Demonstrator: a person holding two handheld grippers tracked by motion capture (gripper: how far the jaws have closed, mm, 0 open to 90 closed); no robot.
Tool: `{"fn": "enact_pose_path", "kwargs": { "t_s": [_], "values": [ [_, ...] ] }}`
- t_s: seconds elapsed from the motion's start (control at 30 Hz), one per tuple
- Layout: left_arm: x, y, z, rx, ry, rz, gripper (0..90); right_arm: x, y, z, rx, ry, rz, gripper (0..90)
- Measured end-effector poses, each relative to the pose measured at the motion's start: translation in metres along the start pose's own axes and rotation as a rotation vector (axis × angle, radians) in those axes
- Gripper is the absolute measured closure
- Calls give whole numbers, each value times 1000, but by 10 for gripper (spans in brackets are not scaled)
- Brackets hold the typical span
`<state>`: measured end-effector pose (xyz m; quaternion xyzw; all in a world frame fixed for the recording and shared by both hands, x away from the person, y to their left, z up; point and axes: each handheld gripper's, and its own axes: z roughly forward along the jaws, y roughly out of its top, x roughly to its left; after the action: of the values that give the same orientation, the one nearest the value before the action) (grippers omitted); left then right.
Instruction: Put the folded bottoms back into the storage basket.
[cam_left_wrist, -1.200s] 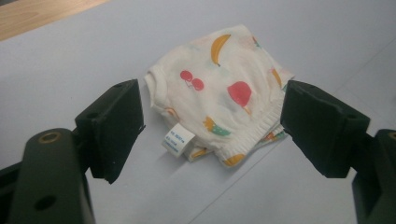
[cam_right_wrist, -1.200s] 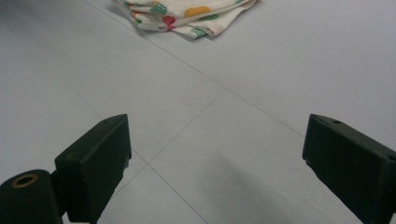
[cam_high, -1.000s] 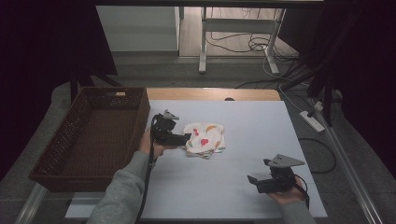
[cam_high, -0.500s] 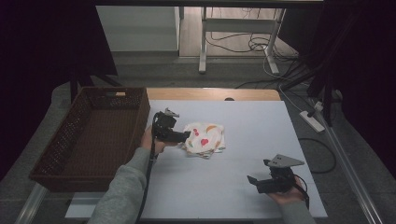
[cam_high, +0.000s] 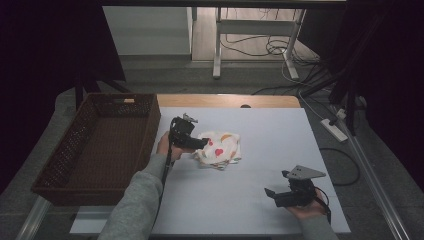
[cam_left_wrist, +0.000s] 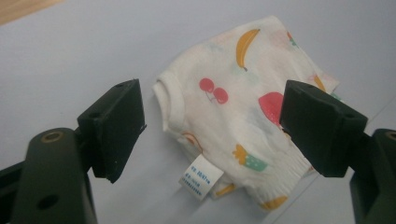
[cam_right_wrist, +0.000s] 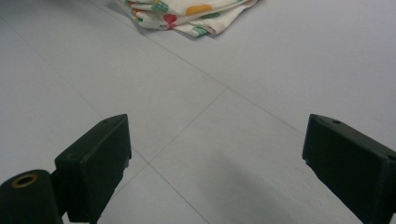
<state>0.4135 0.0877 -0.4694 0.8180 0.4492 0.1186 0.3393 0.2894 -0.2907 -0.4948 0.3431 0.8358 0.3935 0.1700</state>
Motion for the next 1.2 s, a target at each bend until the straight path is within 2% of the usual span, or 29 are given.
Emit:
{"fn": "enact_pose_path", "kwargs": {
  "t_s": [0.13,0.37,0.8,1.2],
  "values": [
    [3,1,12,16,17,6,212,0,0,0,6,1,-3,83],
    [7,2,20,25,14,-1,213,0,0,1,11,5,-5,83],
    [9,1,42,75,37,23,214,0,-1,2,12,7,-5,83],
    [17,1,58,99,40,8,212,0,-1,2,15,9,-1,83]
  ]
}}
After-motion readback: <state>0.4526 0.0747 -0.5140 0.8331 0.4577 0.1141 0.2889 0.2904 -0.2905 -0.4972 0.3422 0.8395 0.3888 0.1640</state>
